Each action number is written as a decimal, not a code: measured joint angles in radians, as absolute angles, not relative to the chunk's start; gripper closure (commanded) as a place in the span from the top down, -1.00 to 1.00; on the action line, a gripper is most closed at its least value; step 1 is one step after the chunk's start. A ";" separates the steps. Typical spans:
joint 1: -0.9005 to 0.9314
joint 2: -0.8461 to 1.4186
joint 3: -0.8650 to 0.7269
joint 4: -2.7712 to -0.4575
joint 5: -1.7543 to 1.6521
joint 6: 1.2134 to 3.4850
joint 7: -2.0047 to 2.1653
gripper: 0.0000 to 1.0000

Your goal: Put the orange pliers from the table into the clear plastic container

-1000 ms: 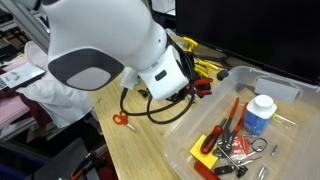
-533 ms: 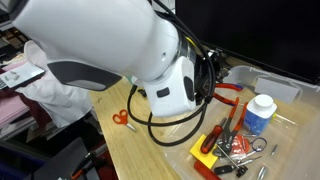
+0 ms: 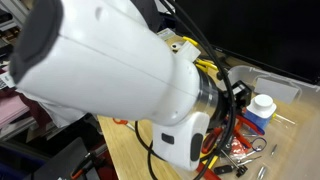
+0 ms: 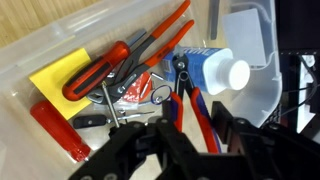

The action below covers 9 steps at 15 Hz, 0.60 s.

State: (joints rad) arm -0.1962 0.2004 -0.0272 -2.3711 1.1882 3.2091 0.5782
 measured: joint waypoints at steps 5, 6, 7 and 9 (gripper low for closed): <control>-0.225 0.317 -0.015 -2.312 1.230 3.196 0.578 -0.64; -0.229 0.344 -0.010 -2.297 1.234 3.192 0.578 -0.64; -0.233 0.371 -0.004 -2.283 1.236 3.188 0.578 -0.64; -0.242 0.417 0.004 -2.255 1.236 3.178 0.578 0.38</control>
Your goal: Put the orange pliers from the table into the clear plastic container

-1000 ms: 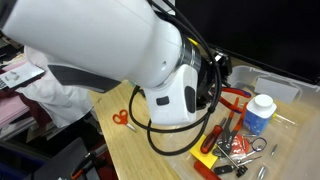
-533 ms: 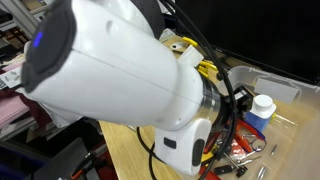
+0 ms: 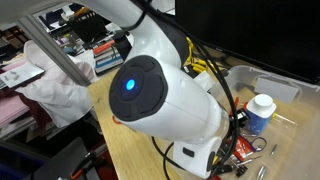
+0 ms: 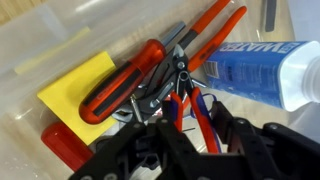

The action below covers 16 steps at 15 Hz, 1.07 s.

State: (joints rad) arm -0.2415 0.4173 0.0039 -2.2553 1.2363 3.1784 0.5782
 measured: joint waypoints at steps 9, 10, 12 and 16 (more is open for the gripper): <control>-0.248 0.458 0.023 -2.230 1.235 3.175 0.578 0.99; -0.248 0.458 0.023 -2.230 1.235 3.175 0.578 0.99; -0.248 0.458 0.023 -2.230 1.235 3.175 0.578 1.00; -0.239 0.453 0.029 -2.230 1.233 3.175 0.577 1.00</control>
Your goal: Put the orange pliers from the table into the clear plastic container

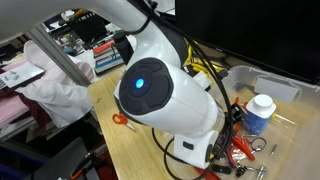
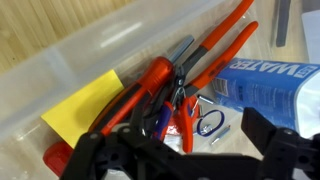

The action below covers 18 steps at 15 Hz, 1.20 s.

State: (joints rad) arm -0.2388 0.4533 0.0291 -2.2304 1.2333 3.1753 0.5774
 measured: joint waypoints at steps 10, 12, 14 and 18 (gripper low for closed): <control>-0.180 0.301 0.098 -2.287 1.232 3.306 0.548 1.00; -0.175 0.275 0.124 -2.299 1.226 3.306 0.524 1.00; -0.169 0.240 0.161 -2.319 1.218 3.283 0.490 1.00; -0.135 0.187 0.168 -2.419 1.194 3.106 0.455 1.00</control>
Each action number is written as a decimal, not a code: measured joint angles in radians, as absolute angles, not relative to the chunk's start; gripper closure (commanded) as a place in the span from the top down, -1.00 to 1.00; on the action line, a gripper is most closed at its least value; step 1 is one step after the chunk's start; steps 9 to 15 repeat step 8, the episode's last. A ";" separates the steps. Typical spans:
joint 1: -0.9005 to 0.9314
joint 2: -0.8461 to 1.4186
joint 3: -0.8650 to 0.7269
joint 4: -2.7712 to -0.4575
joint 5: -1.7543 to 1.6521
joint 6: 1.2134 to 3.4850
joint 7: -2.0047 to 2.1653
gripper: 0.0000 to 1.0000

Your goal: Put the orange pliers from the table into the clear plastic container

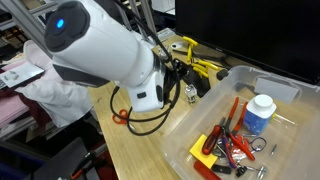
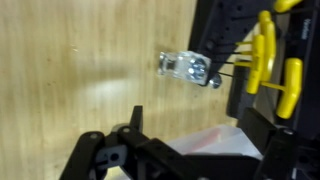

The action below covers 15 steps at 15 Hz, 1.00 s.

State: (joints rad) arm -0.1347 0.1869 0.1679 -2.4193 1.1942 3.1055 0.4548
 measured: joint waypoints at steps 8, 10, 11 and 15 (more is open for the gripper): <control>-0.102 0.188 0.110 -2.487 1.087 2.888 0.442 1.00; -0.102 0.188 0.110 -2.487 1.087 2.888 0.442 1.00; -0.102 0.188 0.110 -2.487 1.087 2.888 0.442 1.00; -0.102 0.188 0.110 -2.487 1.087 2.888 0.442 1.00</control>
